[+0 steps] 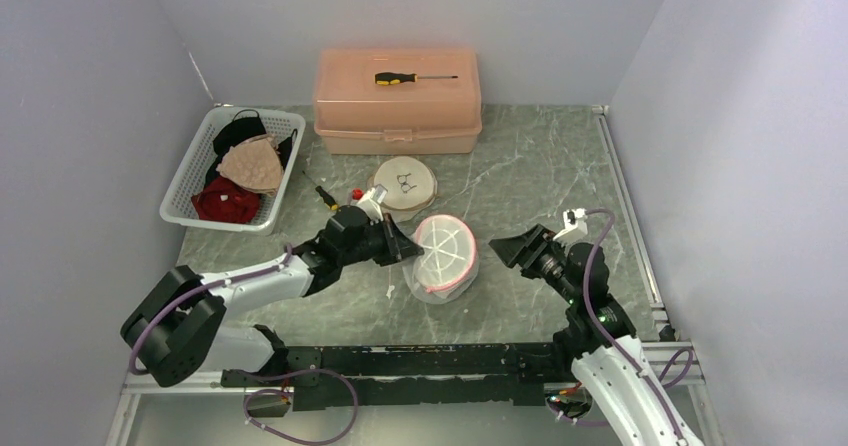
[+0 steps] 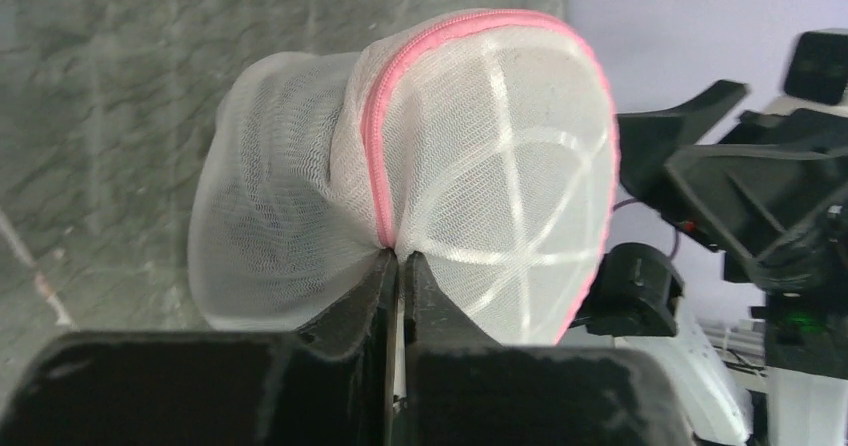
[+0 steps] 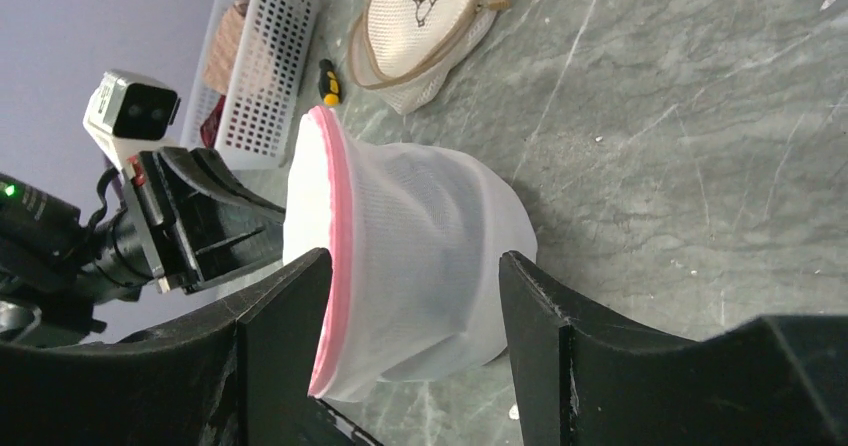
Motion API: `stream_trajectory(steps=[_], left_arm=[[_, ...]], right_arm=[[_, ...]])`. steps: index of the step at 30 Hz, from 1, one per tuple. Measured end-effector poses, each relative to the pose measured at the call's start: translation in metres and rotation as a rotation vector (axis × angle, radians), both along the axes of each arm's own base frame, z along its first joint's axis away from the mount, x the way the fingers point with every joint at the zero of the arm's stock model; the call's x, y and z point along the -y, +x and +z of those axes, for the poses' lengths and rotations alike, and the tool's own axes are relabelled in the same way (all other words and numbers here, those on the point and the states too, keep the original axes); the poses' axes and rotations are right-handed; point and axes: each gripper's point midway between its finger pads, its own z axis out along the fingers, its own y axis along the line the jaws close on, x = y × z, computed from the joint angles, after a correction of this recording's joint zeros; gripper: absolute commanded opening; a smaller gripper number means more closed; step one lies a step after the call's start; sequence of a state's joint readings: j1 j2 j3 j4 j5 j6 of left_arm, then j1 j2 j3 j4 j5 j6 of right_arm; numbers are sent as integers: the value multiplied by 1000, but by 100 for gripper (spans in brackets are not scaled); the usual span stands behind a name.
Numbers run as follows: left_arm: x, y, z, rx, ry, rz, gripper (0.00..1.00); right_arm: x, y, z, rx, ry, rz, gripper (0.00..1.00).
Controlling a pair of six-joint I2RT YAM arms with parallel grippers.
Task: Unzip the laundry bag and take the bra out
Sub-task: Adjust the laundry bag at the center of the board.
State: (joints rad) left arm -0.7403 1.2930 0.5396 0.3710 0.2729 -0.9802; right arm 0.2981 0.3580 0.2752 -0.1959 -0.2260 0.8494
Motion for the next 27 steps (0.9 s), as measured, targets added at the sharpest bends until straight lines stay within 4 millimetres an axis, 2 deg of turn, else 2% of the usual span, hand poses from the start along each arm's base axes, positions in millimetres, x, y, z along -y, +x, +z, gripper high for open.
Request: stream_trajectory(steps=[5,8,10,13,18,20,23,27], left_arm=[[-7,-5,-21,-63,85,18,53],[-10,-10,-28,-83,132,21,62],[-12,-12,-26,-81,156,28,65],[-23,-14,-12,-45,183,54,69],[-44,-16,19,35,203,105,70],[-47,-18,24,48,205,108,70],[-48,-21,23,55,199,97,69],[-45,-29,11,48,178,55,68]], right_arm=[[-7,-6,-9,-19,-52,66,65],[-18,-15,-21,-56,-80,132,64],[-25,-21,-24,-62,-93,169,64],[-33,-26,-21,-51,-111,208,62],[-47,-22,0,-23,-120,257,61],[-53,-21,6,-8,-112,278,61],[-59,-24,5,-22,-97,303,59],[-68,-32,1,-43,-53,336,59]])
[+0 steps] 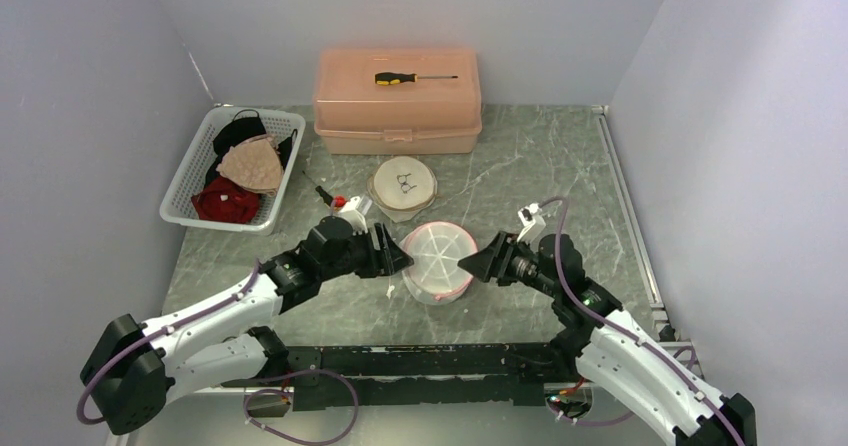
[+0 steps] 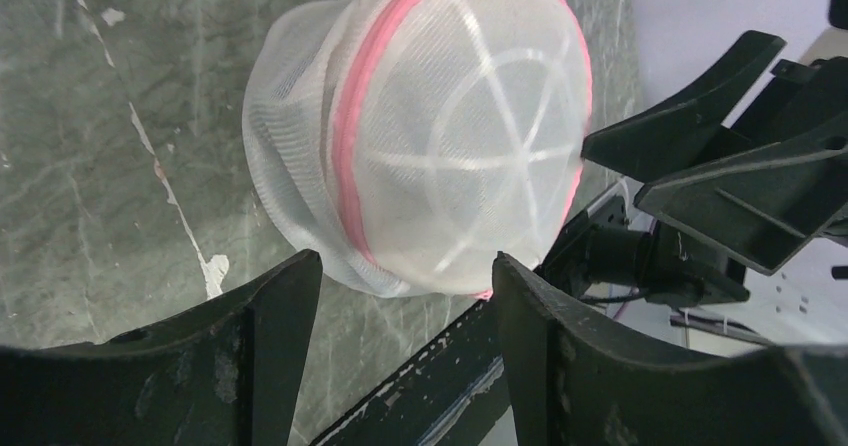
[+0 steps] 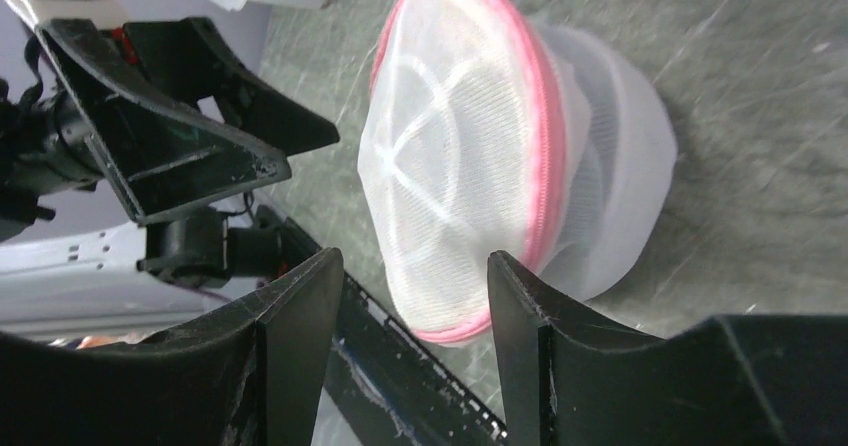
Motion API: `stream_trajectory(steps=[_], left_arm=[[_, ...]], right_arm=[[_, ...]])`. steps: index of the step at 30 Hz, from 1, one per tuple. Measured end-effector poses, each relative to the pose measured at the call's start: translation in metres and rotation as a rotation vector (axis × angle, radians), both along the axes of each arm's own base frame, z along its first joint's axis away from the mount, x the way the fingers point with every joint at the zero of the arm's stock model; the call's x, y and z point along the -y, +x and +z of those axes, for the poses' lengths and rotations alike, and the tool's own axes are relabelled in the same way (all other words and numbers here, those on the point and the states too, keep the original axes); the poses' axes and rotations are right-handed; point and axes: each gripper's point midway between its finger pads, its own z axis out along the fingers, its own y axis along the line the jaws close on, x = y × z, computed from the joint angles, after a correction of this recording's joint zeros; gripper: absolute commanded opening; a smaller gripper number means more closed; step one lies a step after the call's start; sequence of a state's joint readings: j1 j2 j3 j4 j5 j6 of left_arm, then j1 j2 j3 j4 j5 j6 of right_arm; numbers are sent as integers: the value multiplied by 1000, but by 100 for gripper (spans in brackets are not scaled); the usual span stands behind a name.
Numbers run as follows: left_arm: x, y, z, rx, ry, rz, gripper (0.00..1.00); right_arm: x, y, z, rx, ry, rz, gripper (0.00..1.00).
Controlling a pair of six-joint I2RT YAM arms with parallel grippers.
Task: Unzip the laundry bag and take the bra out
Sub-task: Adjust the laundry bag at the center of the board, then unzip the laundry bag at the center of the board.
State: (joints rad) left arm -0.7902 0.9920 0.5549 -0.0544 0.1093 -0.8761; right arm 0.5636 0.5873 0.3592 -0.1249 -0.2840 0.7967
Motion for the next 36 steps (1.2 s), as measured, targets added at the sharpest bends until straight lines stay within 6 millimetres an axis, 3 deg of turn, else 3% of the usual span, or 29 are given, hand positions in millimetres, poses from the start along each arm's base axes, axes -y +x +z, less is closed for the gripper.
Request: stream_trajectory(steps=[5,10,14,18,20,28,34,36], left_arm=[[8,-5,4,30,-36,-55,68],[12,-3,10,55,-57,-68,68],[12,-3,10,57,-59,-68,68],[12,-4,8,57,-58,-69,68],[12,-4,7,56,-57,-70,67],[5,-6,3,62,-49,-49,68],[-10,-10,9,92,-56,-11,67],[-12,-11,9,94,-52,-3,67]], right_arm=[[-8,-18,-15,-53,44,38,58],[-5,-15,-18,-91,72,-16,61],[9,-10,-4,-32,78,-101,65],[20,-5,22,31,71,-153,65],[21,-2,24,36,68,-165,64],[12,-5,-34,-143,15,-151,60],[-2,-1,-35,-175,56,-116,52],[-7,2,-31,-169,86,-108,43]])
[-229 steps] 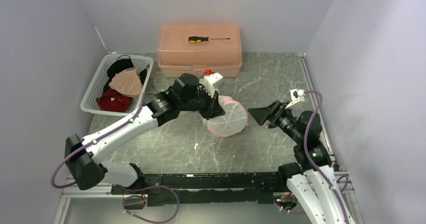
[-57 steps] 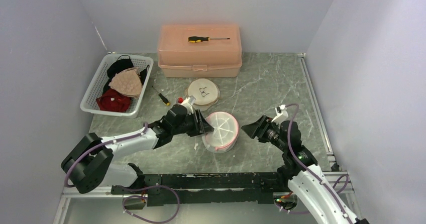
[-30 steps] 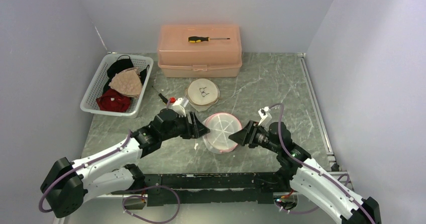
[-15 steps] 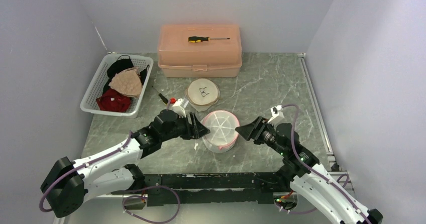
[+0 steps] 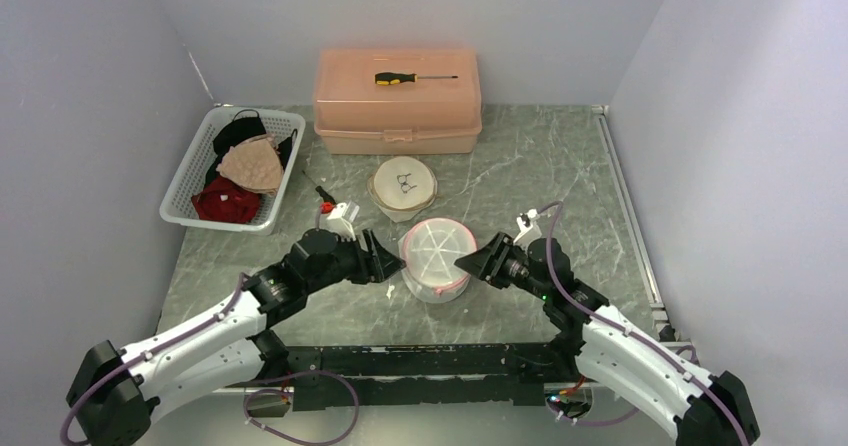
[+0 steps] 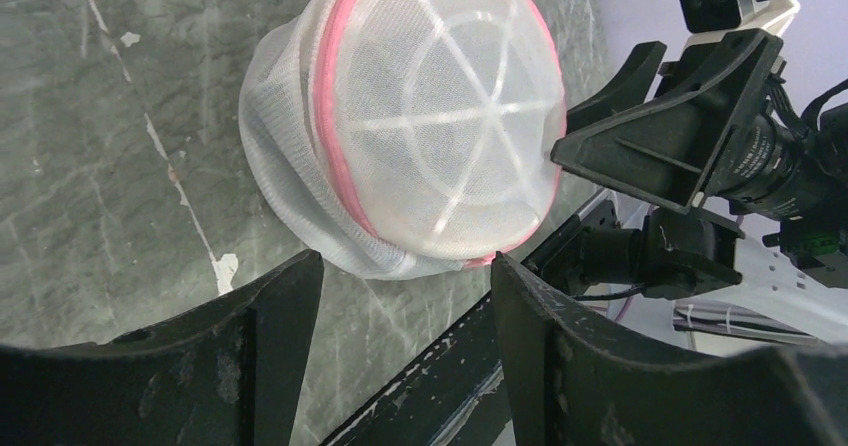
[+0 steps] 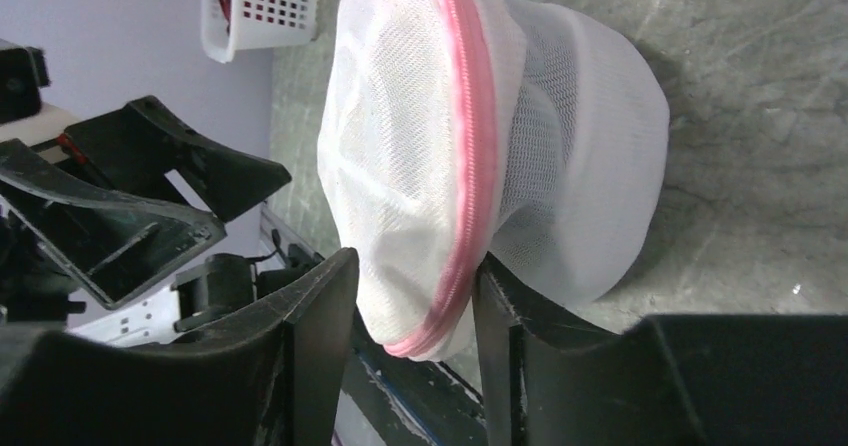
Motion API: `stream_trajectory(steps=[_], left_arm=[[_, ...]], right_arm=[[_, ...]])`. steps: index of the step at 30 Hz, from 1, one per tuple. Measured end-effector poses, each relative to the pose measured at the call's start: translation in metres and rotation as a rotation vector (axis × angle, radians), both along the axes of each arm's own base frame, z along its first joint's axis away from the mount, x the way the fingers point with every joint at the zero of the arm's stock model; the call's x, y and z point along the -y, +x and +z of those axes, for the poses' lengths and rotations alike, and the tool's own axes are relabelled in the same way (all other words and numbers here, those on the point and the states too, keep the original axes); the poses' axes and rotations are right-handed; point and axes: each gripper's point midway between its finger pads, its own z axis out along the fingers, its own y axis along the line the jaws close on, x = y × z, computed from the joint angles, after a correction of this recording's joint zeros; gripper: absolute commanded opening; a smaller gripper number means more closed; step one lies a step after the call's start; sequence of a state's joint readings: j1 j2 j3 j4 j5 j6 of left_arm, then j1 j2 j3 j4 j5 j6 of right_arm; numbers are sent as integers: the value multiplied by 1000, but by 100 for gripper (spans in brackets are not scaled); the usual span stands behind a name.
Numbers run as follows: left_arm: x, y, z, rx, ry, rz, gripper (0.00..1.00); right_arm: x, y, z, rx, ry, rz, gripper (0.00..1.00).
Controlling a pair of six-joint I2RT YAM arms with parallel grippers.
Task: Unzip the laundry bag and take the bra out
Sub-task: Unzip the laundry bag at the center of the board.
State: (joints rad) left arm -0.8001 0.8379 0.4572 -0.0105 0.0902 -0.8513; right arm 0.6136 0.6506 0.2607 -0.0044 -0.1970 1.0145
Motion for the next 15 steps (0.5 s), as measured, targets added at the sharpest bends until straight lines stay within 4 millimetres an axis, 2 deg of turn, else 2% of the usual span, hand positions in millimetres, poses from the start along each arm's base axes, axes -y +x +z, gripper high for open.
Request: stream_trajectory(steps=[6,10,15], left_arm=[[-7,-1,-4,-7,22,21,67],[-14,-3,-7,-10,45,36,67],[-19,-3,2,24,39,48,69]], right_arm=[[-7,8,7,2,60,5,1],[-9,9,21,31,114,21,0],[-3,11,62,143,226,28,0]])
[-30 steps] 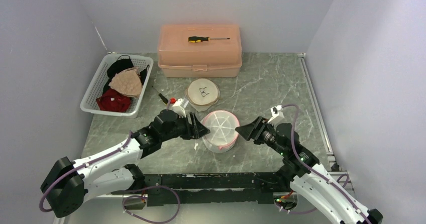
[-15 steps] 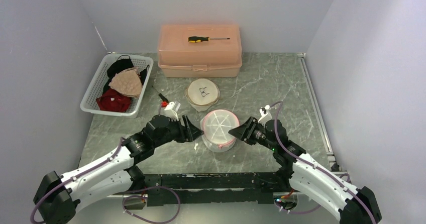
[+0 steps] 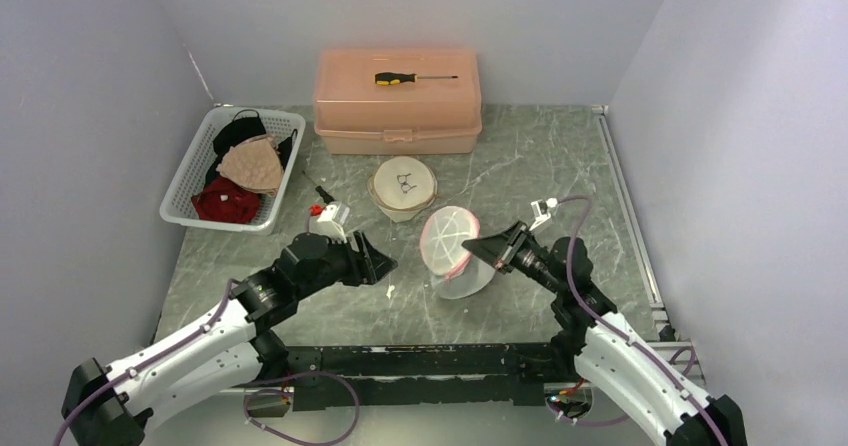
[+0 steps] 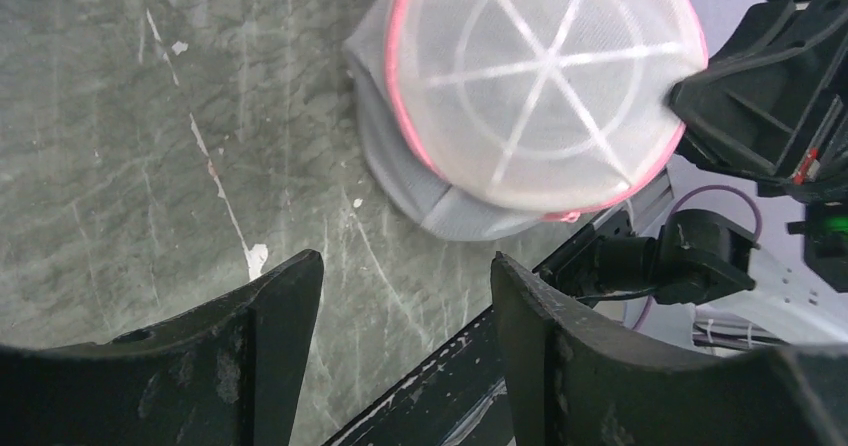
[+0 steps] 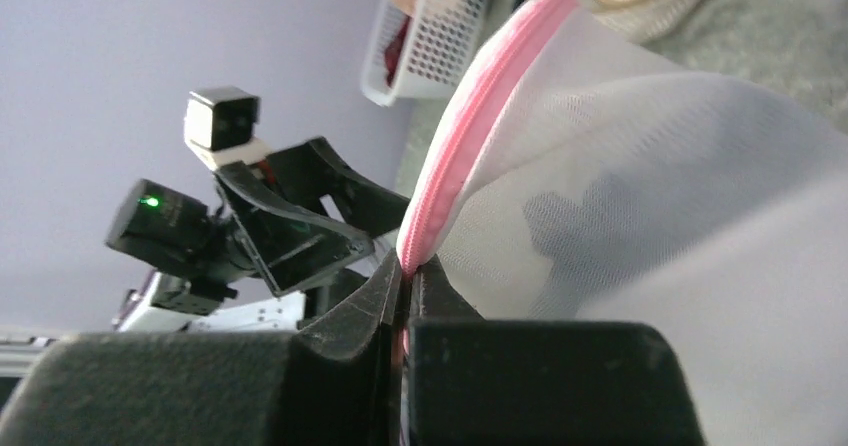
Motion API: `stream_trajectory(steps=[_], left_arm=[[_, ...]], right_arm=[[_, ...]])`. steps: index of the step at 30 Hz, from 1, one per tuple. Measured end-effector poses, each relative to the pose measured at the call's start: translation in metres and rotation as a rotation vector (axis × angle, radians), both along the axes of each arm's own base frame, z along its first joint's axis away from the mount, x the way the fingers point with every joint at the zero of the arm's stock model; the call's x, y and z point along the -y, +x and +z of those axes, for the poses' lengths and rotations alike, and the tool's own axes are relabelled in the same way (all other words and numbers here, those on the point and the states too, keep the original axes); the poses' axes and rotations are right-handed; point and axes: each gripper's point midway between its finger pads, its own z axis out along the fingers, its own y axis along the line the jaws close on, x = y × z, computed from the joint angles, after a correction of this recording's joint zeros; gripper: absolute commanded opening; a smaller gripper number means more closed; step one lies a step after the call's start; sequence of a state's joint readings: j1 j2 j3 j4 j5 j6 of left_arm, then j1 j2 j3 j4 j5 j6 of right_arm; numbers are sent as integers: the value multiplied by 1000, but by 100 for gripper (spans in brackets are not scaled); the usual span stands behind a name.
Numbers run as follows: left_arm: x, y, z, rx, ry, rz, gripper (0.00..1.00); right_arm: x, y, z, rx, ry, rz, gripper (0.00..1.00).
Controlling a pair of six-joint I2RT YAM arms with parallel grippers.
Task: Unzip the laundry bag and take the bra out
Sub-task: Unzip the laundry bag at the center of the board.
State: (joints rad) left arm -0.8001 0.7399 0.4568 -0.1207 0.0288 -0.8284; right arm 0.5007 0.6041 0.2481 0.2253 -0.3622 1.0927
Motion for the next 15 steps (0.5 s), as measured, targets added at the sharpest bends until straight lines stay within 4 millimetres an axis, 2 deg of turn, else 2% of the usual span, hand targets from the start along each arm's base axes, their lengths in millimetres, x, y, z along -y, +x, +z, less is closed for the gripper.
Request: stream_trajectory(steps=[2,4,7,10,12,15], left_arm=[[0,0,7,18,-18,1,71],[1,1,17,45,-48,0,75],[8,4,37,99,-117,-13,78],[18,7,50,135,-168,-42,81],[27,9,53,139,-192,-61,82],[39,12,50,124,-231,-83,84]], right_arm=[[5,3,12,31,56,-11,0],[13,7,16,42,123,-30,0],[21,10,8,10,196,-46,0],[19,7,3,-32,256,-22,0],[18,3,7,-32,294,0,0],[17,-1,24,7,351,29,0]])
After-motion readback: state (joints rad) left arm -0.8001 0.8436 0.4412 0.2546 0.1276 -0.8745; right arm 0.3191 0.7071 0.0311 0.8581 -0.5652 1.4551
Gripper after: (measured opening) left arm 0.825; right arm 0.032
